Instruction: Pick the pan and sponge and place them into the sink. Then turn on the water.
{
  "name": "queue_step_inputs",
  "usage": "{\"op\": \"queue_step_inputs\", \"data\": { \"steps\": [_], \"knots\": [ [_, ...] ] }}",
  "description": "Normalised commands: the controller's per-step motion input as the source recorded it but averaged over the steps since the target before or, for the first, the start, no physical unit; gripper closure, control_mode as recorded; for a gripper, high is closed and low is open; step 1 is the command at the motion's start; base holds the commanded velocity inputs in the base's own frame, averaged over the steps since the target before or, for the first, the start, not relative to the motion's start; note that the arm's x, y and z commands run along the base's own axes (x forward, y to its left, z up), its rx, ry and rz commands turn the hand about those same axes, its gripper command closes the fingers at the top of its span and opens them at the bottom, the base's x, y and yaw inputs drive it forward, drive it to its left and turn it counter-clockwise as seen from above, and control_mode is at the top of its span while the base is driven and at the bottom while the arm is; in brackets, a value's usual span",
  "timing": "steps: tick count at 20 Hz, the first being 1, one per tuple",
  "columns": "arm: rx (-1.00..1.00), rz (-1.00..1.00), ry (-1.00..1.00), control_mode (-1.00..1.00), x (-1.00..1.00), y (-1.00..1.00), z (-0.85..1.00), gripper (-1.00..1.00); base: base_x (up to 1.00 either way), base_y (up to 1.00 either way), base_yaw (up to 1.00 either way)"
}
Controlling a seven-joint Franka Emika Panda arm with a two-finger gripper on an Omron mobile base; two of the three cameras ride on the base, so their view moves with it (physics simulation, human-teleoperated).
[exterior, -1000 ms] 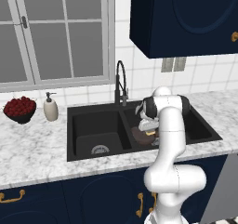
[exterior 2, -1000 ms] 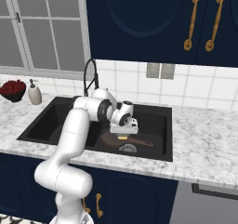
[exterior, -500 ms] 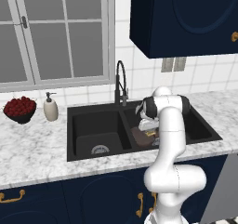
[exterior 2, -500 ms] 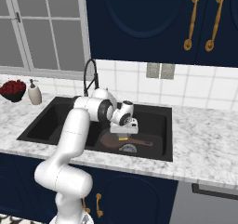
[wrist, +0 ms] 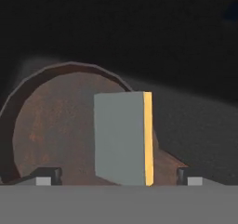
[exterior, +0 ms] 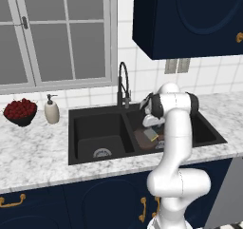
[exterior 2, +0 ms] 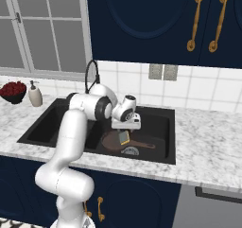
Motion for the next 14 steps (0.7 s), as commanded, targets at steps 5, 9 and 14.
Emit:
{"op": "queue_step_inputs", "data": {
  "steps": [5,9,14],
  "knots": [
    [0.03,0.0,-0.2,-1.0,-0.09,0.0,0.42,-1.0,0.0,0.0,0.0],
    [0.05,0.0,-0.25,-1.0,-0.01,0.0,0.12,-1.0,0.0,0.0,0.0],
    [0.03,0.0,-0.26,-1.0,0.0,0.0,0.12,-1.0,0.0,0.0,0.0]
  ]
}}
